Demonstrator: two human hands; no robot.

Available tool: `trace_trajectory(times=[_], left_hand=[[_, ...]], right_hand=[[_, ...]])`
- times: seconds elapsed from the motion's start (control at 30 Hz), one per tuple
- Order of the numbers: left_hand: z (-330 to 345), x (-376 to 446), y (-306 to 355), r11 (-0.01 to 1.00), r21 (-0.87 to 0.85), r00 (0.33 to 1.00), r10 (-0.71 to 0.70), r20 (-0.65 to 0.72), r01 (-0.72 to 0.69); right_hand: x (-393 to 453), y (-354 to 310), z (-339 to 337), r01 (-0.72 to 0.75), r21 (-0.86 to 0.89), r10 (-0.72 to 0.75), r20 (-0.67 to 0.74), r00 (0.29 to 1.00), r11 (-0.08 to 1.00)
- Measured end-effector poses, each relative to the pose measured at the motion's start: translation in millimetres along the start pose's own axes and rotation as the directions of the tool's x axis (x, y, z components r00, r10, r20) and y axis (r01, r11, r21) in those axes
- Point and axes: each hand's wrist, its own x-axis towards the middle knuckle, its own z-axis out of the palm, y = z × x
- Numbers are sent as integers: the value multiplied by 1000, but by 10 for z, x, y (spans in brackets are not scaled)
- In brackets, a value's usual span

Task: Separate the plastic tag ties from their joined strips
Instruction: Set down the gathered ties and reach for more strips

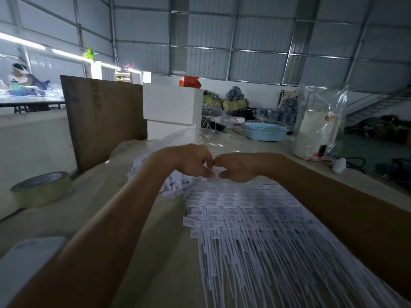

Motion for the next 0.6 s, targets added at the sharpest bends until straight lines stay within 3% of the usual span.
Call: trace_trajectory(times=[0.1, 0.17, 0.23, 0.3, 0.4, 0.5, 0.6], left_hand=[[-43, -58, -3, 1000, 18, 994, 18, 110, -20], [-75, -109, 67, 996, -54, 996, 79, 40, -77], [-58, -165, 195, 983, -123, 987, 120, -109, -134], [36, -200, 393, 970, -144, 961, 160, -227, -196], [346, -199, 655, 980, -49, 953, 176, -245, -193], [745, -217, 710, 987, 121, 957, 135, -258, -107], [1024, -237, 679, 981, 186, 930, 118, -348, -55]], right_hand=[[-689, 30, 176, 184, 172, -128, -296, 947, 968], [-1172, 162, 381, 188, 271, -46, -456, 889, 944], [-1542, 396, 615, 76, 309, 101, -518, 850, 948], [-1771, 682, 822, -74, 313, 226, -483, 846, 947], [-1939, 1059, 1094, -275, 257, 353, -340, 872, 927], [-1997, 1227, 1328, -328, 251, 393, -280, 876, 911], [-1972, 1264, 1405, -351, 200, 401, -350, 847, 915]])
